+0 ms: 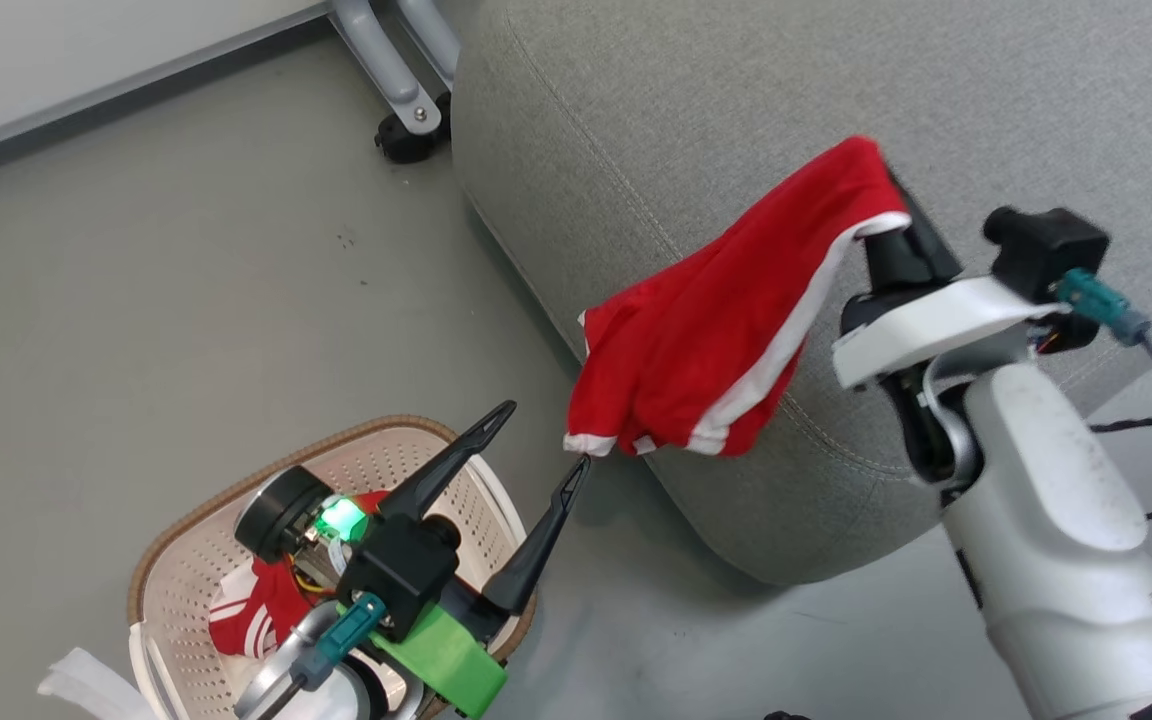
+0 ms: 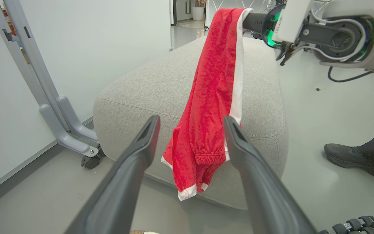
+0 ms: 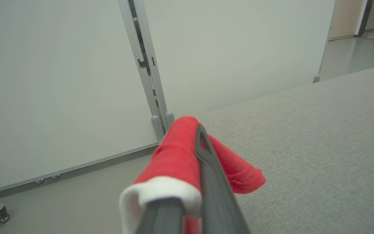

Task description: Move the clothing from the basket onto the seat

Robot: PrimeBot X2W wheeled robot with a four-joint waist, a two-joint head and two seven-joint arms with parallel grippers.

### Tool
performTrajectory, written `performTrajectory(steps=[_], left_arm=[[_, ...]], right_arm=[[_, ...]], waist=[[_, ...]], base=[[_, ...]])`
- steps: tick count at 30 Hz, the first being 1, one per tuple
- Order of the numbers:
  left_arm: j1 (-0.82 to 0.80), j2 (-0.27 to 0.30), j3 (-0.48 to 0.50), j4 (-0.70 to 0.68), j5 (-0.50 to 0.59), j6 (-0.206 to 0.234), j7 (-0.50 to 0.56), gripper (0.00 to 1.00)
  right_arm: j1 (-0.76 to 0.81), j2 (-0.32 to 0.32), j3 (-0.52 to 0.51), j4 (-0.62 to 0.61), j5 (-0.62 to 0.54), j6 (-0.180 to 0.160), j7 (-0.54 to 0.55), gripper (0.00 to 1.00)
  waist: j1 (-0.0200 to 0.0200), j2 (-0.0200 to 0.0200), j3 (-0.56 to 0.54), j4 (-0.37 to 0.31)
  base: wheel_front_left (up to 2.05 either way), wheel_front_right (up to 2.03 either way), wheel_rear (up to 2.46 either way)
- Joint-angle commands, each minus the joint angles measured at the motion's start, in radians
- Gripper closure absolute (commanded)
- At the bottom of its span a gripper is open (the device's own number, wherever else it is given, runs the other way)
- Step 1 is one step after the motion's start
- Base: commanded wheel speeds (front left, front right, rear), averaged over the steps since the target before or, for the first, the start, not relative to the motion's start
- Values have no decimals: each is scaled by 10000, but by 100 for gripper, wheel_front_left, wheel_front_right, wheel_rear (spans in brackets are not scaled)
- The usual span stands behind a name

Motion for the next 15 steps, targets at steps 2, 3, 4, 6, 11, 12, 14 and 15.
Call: performTrajectory(steps=[2, 3, 4, 6, 11, 12, 14, 15], left_arm=[[-384, 162, 5, -95, 127, -64, 41, 0], [-485, 178, -13, -150, 149, -67, 49, 0], [-605, 217, -21, -198, 174, -75, 63, 0], [-788, 272, -58, -250, 194, -90, 102, 0], [-1371, 395, -279, -331, 259, -155, 109, 0], [-1465, 413, -292, -345, 277, -159, 90, 0], [-1667, 433, -322, -359, 299, -161, 50, 0], [-1770, 426, -326, -358, 308, -161, 58, 0]], right_arm=[[-658, -298, -664, -191, -112, 1, -62, 100], [-879, -437, -920, -246, -125, 1, -58, 100], [-1170, -604, -1212, -302, -171, 1, -30, 100], [-1642, -864, -1660, -390, -153, 1, 44, 100], [-3162, -1837, -3137, -630, -75, 1, 316, 100], [-3391, -1959, -3317, -637, -73, 1, 366, 100], [-3794, -2275, -3715, -615, -178, 1, 484, 100], [-4031, -2488, -3943, -606, -247, 1, 553, 100]], waist=[[-1, -1, 825, 160], [-1, -1, 954, 249], [-1, -1, 1101, 348], [-1, -1, 1336, 526], [-1, -1, 2099, 1162], [-1, -1, 2229, 1257], [-1, -1, 2523, 1488], [-1, -1, 2686, 1631]], base=[[0, 0, 0], [0, 0, 0], [0, 0, 0], [0, 0, 0], [0, 0, 0], [0, 0, 0], [0, 0, 0], [0, 0, 0]])
